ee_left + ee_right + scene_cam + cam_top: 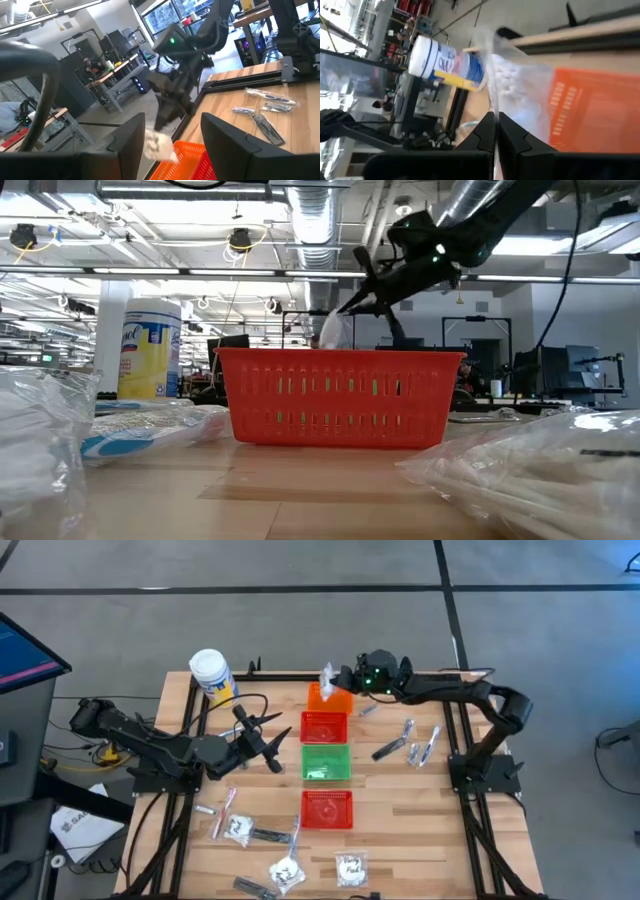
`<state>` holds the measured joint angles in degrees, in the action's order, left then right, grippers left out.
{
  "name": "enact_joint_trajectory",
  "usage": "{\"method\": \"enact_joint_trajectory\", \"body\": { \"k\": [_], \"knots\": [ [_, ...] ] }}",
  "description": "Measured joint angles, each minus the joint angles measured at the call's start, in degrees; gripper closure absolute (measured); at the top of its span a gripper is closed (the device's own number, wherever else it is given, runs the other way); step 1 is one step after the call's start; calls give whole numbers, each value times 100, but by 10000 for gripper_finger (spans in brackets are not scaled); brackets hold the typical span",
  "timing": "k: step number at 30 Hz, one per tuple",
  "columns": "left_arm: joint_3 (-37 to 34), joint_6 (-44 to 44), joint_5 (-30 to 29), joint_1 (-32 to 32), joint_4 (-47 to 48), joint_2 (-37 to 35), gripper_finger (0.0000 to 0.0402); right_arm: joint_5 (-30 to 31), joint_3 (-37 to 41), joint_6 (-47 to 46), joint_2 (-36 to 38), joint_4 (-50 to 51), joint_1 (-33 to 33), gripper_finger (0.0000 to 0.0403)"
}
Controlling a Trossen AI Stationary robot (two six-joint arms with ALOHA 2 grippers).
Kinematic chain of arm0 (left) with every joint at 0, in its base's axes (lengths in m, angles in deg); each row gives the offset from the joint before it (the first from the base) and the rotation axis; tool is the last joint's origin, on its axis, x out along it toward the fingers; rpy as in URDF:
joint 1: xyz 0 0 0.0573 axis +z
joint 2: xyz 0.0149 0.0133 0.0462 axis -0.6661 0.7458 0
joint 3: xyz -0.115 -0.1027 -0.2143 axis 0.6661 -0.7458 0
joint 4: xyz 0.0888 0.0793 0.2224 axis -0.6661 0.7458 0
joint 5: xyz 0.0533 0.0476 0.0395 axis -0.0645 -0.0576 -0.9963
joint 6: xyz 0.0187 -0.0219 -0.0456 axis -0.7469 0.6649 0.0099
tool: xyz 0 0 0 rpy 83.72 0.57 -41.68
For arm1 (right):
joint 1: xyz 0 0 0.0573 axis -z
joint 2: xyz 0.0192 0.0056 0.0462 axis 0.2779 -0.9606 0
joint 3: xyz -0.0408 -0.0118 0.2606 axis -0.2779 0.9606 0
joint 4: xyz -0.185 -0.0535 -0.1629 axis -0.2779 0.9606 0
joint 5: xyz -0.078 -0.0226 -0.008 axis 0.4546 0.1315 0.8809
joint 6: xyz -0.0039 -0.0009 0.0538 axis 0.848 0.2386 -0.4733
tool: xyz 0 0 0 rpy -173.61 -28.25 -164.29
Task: Pick & Place Travel size toiletries
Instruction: Put the transparent cotton pack into the orange basket
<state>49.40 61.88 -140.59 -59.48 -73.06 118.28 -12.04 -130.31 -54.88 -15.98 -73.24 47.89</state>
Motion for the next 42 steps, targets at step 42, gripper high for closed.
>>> {"method": "enact_joint_trajectory", "body": {
  "k": [42],
  "knots": [
    [0, 0, 155, 11, -85, 0, 215, 543, 1650, -152, 368, -545, 244, 403]
  ]
}}
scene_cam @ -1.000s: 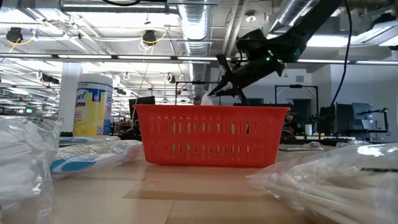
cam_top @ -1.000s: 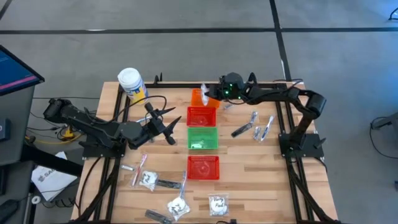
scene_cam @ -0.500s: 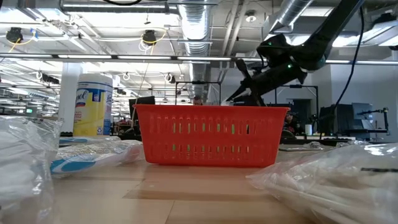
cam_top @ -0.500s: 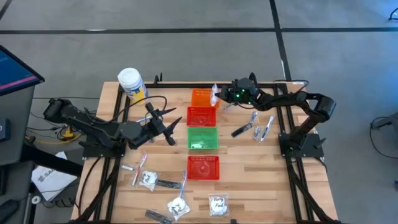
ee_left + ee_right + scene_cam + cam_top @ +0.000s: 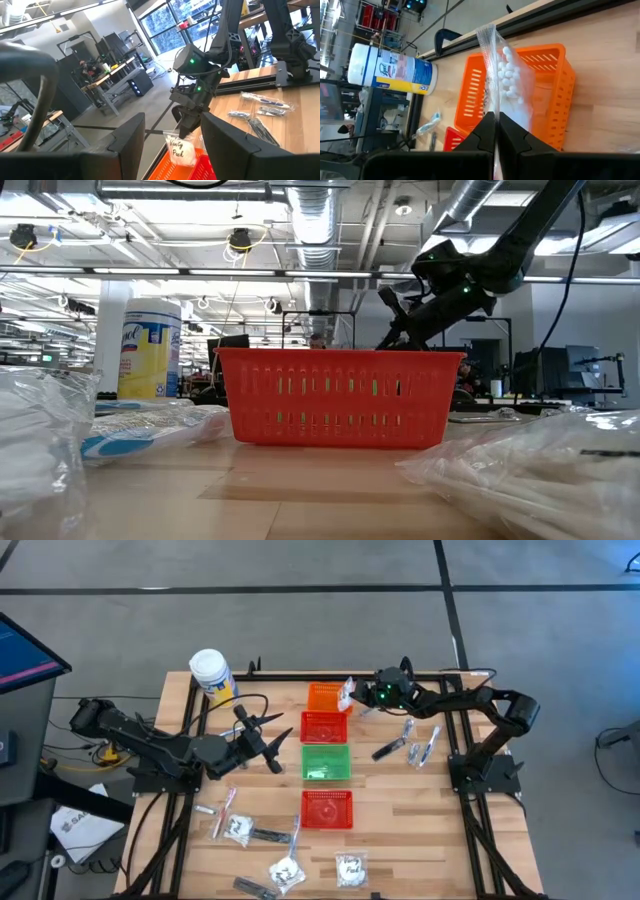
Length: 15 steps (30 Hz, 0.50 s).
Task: Pick & Place Travel size toiletries
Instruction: Put the transparent cotton pack into the orange basket
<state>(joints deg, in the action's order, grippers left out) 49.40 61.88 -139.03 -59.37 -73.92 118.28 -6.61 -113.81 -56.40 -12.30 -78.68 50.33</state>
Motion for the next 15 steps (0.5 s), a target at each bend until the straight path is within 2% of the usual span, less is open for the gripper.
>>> {"method": "enact_joint_trajectory", "body": {
  "k": [15],
  "knots": [
    [0, 0, 0, 0, -9, 0, 215, 253, 0, 306, -2, 426, -76, 403]
  ]
}}
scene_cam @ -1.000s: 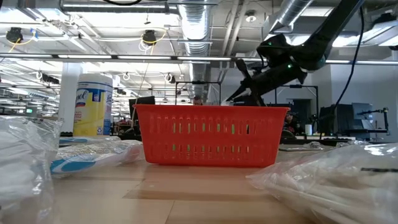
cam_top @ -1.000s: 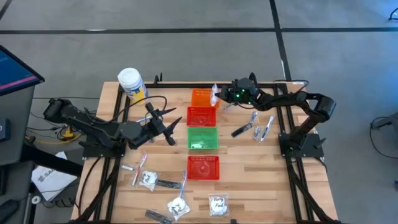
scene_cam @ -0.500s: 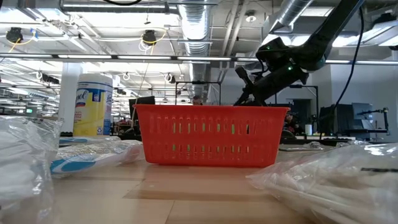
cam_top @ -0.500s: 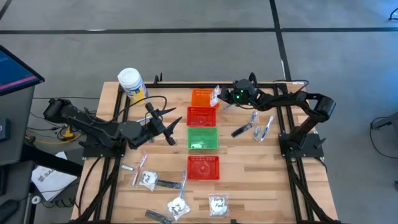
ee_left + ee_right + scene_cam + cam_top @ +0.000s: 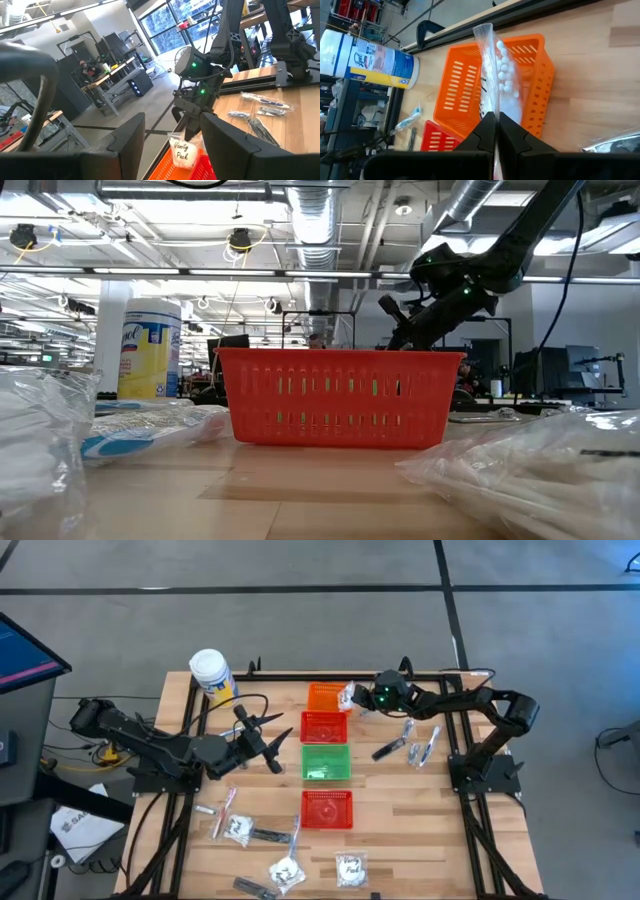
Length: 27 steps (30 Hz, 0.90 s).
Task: Pick & Place Travel size toiletries
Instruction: Put the transparent cotton pack into the orange basket
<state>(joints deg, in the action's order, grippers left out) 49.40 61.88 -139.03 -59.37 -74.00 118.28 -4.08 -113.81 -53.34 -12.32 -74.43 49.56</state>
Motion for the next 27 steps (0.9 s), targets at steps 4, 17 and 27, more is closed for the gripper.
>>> {"method": "enact_joint_trajectory", "body": {
  "k": [4, 17, 27],
  "knots": [
    [0, 0, 0, 0, -2, 0, 215, 1, 0, 15, 0, 0, 2, 402],
    [0, 0, 0, 0, -7, 0, 215, 1, 0, 107, 0, 28, 7, 324],
    [0, 0, 0, 0, -9, 0, 215, -10, 0, 146, 34, 52, 7, 250]
  ]
}}
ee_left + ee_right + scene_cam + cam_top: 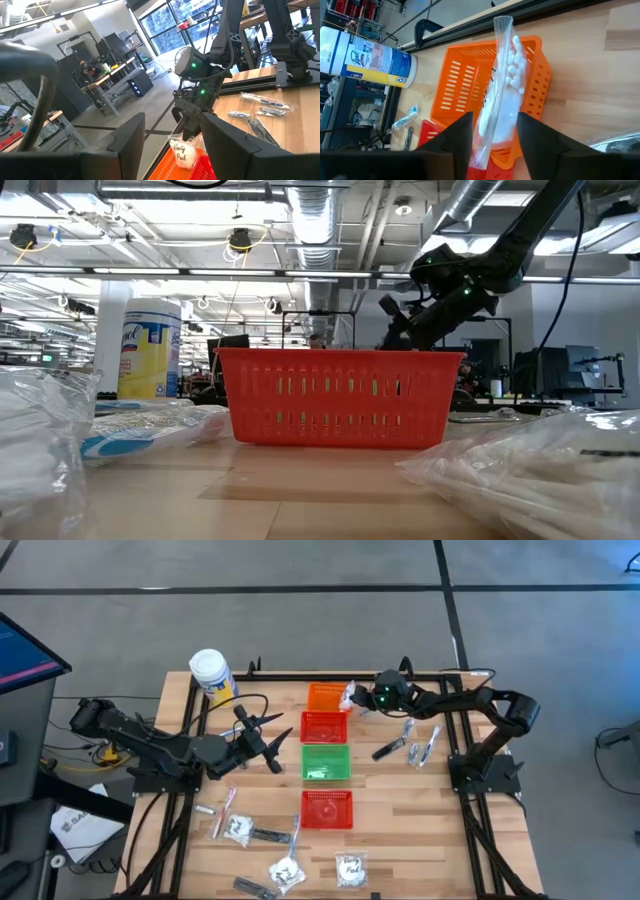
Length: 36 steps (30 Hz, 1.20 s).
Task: Pick & Place Travel size toiletries
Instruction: Put the transparent cotton pack into the orange basket
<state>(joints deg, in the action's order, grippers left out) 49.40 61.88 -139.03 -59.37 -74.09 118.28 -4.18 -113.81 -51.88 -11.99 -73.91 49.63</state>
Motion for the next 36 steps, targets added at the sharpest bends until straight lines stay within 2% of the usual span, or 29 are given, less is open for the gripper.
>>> {"method": "enact_joint_trajectory", "body": {
  "k": [8, 15, 17, 19, 24, 25, 36],
  "knots": [
    [0, 0, 0, -2, 2, 0, 215, -5, 0, 256, 507, 15, 0, 200],
    [0, 0, 0, 0, 2, 0, 215, -270, -2, 540, 1092, 56, -170, 195],
    [0, 0, 0, 0, 2, 0, 215, -396, -2, 555, 1113, 99, -208, 210],
    [0, 0, 25, 0, 0, 0, 215, -489, -2, 541, 1089, 124, -236, 242],
    [0, 0, 138, 0, -13, 0, 215, -568, 4, 418, 711, -92, -213, 372],
    [0, 0, 138, 0, -13, 0, 215, -571, 3, 404, 624, -230, -192, 387],
    [0, 0, 136, 0, -5, 0, 215, -906, -2, -96, -420, -1157, -23, 398]
  ]
}}
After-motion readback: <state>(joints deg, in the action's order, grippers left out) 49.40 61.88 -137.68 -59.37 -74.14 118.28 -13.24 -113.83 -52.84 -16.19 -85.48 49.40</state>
